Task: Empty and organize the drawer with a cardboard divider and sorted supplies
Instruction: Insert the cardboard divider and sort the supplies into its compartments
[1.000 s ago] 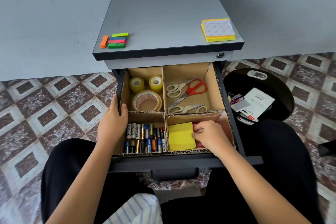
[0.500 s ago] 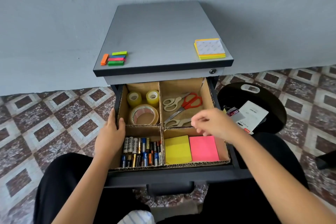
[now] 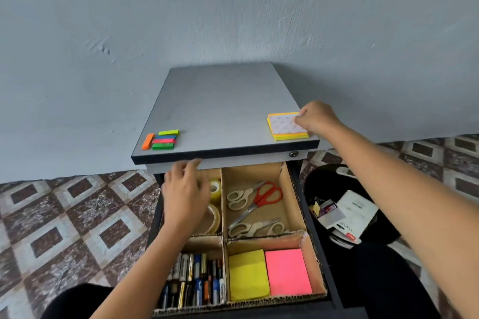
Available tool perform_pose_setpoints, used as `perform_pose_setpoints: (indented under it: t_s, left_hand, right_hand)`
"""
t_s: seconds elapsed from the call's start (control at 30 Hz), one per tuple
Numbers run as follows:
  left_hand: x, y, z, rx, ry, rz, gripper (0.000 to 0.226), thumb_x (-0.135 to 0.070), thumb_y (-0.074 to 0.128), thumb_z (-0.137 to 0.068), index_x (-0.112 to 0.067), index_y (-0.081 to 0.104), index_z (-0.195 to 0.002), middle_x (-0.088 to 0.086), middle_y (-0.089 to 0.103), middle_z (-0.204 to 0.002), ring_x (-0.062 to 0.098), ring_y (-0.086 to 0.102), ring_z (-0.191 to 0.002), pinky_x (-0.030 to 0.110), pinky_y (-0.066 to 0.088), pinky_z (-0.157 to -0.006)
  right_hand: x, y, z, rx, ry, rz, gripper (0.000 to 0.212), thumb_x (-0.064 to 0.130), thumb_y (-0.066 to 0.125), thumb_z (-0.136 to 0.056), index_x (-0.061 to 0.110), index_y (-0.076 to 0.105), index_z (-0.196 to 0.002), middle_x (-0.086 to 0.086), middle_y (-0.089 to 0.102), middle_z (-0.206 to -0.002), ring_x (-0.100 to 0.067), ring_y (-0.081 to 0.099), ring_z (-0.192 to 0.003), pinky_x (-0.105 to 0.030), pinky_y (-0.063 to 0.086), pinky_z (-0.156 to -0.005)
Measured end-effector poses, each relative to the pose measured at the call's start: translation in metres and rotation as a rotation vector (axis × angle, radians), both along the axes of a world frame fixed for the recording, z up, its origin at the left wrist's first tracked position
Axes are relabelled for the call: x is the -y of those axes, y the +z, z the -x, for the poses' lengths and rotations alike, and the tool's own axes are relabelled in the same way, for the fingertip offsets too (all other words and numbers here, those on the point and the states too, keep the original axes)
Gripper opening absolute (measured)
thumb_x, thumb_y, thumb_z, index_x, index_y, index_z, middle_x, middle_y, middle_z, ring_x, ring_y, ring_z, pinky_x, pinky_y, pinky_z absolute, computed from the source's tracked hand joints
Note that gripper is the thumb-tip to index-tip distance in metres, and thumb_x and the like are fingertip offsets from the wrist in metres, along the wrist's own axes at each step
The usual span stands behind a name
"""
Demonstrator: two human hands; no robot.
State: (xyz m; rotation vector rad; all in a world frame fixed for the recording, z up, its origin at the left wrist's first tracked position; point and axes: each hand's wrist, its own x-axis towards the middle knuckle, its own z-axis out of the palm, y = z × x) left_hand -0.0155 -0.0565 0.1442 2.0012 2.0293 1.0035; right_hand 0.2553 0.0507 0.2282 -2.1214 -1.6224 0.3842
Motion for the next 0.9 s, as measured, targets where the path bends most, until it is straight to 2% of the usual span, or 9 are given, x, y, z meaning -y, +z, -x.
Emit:
perform_pose_setpoints:
  t_s: [0.1, 0.17, 0.3, 0.4, 0.47, 0.53, 0.6, 0.73, 0.9]
  left_hand:
    - [-0.039, 0.038, -0.046, 0.059, -0.186, -0.031, 0.038, -0.025, 0.048, -0.095, -0.016, 0.048, -0.132, 0.008, 0.046, -0.131, 0.023, 0.044, -0.120, 0.035, 0.038, -0.100]
    - [-0.065, 0.056, -0.074, 0.116, -0.268, 0.078, 0.038, -0.024, 0.044, -0.097, -0.014, 0.047, -0.133, 0.010, 0.049, -0.130, 0.023, 0.049, -0.118, 0.032, 0.041, -0.098]
    - [-0.100, 0.070, -0.114, 0.132, -0.350, 0.374, 0.044, -0.016, 0.038, -0.095, -0.012, 0.041, -0.139, 0.013, 0.052, -0.133, 0.024, 0.052, -0.111, 0.022, 0.036, -0.083]
    - [-0.110, 0.073, -0.129, 0.070, -0.334, 0.405, 0.045, -0.009, 0.037, -0.092, -0.007, 0.042, -0.136, 0.015, 0.048, -0.136, 0.030, 0.048, -0.120, 0.027, 0.039, -0.089]
    - [-0.113, 0.078, -0.137, 0.072, -0.309, 0.418, 0.036, -0.005, 0.038, -0.090, -0.001, 0.049, -0.124, 0.017, 0.052, -0.129, 0.033, 0.050, -0.116, 0.031, 0.042, -0.090]
    - [-0.114, 0.085, -0.144, 0.138, -0.268, 0.449, 0.013, 0.000, 0.038, -0.088, 0.000, 0.051, -0.089, 0.018, 0.057, -0.098, 0.036, 0.052, -0.096, 0.034, 0.044, -0.078]
    - [-0.116, 0.090, -0.146, 0.300, -0.210, 0.497, 0.021, 0.001, 0.037, -0.089, -0.006, 0.038, -0.069, 0.008, 0.042, -0.072, 0.028, 0.043, -0.073, 0.030, 0.037, -0.067]
    - [-0.123, 0.089, -0.138, 0.883, -0.150, 0.663, 0.023, 0.001, 0.030, -0.092, -0.011, 0.034, -0.073, 0.011, 0.046, -0.082, 0.027, 0.047, -0.078, 0.034, 0.043, -0.071]
    - [-0.104, 0.092, -0.114, 1.447, -0.157, 0.726, 0.021, 0.014, 0.030, -0.091, -0.002, 0.041, -0.083, 0.018, 0.050, -0.098, 0.035, 0.061, -0.088, 0.048, 0.056, -0.065]
  right_hand:
    - [-0.009, -0.002, 0.001, 0.049, 0.000, 0.065, 0.020, 0.021, 0.060, -0.087, 0.002, 0.062, -0.094, -0.014, 0.062, -0.095, -0.032, 0.058, -0.097, -0.025, 0.039, -0.065]
    - [-0.013, -0.003, 0.003, 0.081, -0.013, 0.092, 0.026, 0.025, 0.061, -0.088, 0.003, 0.061, -0.101, -0.016, 0.063, -0.104, -0.032, 0.059, -0.102, -0.026, 0.036, -0.067]
    - [-0.020, -0.006, 0.007, 0.080, -0.017, 0.073, 0.014, 0.022, 0.060, -0.088, 0.010, 0.055, -0.084, -0.017, 0.062, -0.100, -0.032, 0.059, -0.102, -0.026, 0.035, -0.066]
    - [-0.024, -0.009, 0.007, 0.048, -0.049, 0.051, 0.033, 0.016, 0.057, -0.088, 0.012, 0.039, -0.061, -0.007, 0.047, -0.069, -0.030, 0.053, -0.084, -0.025, 0.030, -0.051]
    - [-0.026, -0.011, 0.007, 0.015, -0.084, 0.048, 0.038, 0.012, 0.055, -0.088, 0.014, 0.032, -0.058, -0.003, 0.037, -0.062, -0.026, 0.046, -0.077, -0.024, 0.024, -0.045]
    - [-0.026, -0.012, 0.007, -0.046, -0.137, 0.047, 0.032, 0.009, 0.054, -0.087, 0.012, 0.037, -0.061, -0.004, 0.040, -0.064, -0.025, 0.045, -0.078, -0.024, 0.030, -0.050]
    - [-0.026, -0.013, 0.006, -0.171, -0.185, 0.044, 0.023, 0.008, 0.057, -0.086, 0.008, 0.043, -0.068, -0.007, 0.049, -0.075, -0.025, 0.049, -0.080, -0.026, 0.040, -0.063]
    - [-0.023, -0.022, 0.001, -0.607, -0.272, -0.014, 0.018, -0.003, 0.065, -0.077, 0.005, 0.049, -0.072, -0.015, 0.061, -0.091, -0.028, 0.062, -0.086, -0.037, 0.054, -0.074]
    - [0.007, -0.024, 0.006, -1.120, -0.234, 0.028, 0.010, -0.004, 0.061, -0.084, 0.005, 0.057, -0.084, -0.007, 0.057, -0.071, -0.014, 0.054, -0.056, -0.024, 0.048, -0.053]
